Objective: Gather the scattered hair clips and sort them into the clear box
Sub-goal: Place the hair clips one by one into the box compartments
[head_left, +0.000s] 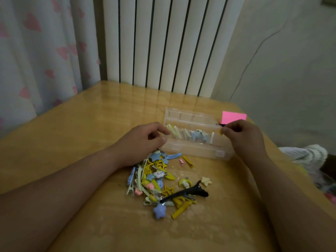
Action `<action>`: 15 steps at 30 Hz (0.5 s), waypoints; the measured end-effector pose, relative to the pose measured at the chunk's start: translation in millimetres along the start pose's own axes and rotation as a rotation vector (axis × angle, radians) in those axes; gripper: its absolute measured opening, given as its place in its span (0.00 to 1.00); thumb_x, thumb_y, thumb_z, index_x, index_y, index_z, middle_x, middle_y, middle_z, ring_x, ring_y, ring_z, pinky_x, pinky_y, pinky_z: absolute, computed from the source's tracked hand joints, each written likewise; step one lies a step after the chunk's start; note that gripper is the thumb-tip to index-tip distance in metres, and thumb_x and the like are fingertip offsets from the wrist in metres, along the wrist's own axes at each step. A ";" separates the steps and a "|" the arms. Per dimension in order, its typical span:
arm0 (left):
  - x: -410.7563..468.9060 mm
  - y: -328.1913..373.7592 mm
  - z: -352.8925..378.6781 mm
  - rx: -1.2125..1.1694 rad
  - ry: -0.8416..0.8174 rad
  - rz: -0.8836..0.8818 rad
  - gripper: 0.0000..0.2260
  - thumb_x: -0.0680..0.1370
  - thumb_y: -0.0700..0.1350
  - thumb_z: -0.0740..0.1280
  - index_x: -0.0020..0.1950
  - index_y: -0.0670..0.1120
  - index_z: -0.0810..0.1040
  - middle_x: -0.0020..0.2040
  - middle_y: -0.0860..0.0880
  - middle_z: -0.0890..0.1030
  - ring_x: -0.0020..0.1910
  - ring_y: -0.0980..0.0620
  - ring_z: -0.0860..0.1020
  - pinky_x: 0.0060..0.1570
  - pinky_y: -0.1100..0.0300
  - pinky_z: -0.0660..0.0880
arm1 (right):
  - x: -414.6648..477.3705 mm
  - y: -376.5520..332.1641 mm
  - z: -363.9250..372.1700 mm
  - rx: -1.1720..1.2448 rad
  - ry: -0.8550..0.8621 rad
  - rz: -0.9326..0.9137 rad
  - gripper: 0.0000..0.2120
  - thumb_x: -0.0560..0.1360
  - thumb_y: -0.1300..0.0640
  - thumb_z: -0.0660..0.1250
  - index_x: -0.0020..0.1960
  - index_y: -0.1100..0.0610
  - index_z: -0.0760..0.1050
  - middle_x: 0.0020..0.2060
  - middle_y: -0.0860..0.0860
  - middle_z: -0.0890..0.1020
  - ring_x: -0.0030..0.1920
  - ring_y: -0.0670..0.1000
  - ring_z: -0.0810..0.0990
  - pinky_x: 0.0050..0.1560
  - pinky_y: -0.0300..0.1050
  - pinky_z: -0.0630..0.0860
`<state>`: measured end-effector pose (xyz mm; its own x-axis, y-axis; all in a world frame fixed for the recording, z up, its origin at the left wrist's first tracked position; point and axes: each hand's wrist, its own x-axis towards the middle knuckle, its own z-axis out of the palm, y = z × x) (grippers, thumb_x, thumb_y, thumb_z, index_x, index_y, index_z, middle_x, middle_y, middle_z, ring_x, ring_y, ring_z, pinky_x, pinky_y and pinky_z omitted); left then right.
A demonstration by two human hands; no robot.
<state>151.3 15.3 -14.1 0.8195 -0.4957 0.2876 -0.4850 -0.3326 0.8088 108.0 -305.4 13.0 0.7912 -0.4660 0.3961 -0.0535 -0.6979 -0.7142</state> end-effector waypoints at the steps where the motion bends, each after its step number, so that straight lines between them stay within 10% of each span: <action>1: 0.1 -0.6 0.2 0.004 0.001 0.001 0.07 0.85 0.49 0.68 0.60 0.58 0.83 0.46 0.47 0.83 0.40 0.56 0.79 0.43 0.61 0.76 | 1.0 2.1 2.2 -0.014 -0.017 0.022 0.03 0.77 0.53 0.76 0.47 0.51 0.85 0.44 0.46 0.84 0.46 0.48 0.81 0.39 0.43 0.71; 15: -0.3 0.8 -0.2 0.002 -0.002 -0.011 0.07 0.85 0.48 0.68 0.61 0.56 0.83 0.47 0.46 0.83 0.46 0.49 0.82 0.49 0.54 0.79 | -18.7 -27.2 -7.1 -0.207 0.062 -0.244 0.06 0.81 0.54 0.69 0.52 0.53 0.85 0.43 0.45 0.84 0.43 0.45 0.80 0.42 0.41 0.72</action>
<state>150.7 15.3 -13.4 0.8242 -0.4934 0.2778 -0.4765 -0.3392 0.8111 90.3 -281.5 29.2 0.7577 -0.2994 0.5799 0.0053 -0.8857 -0.4642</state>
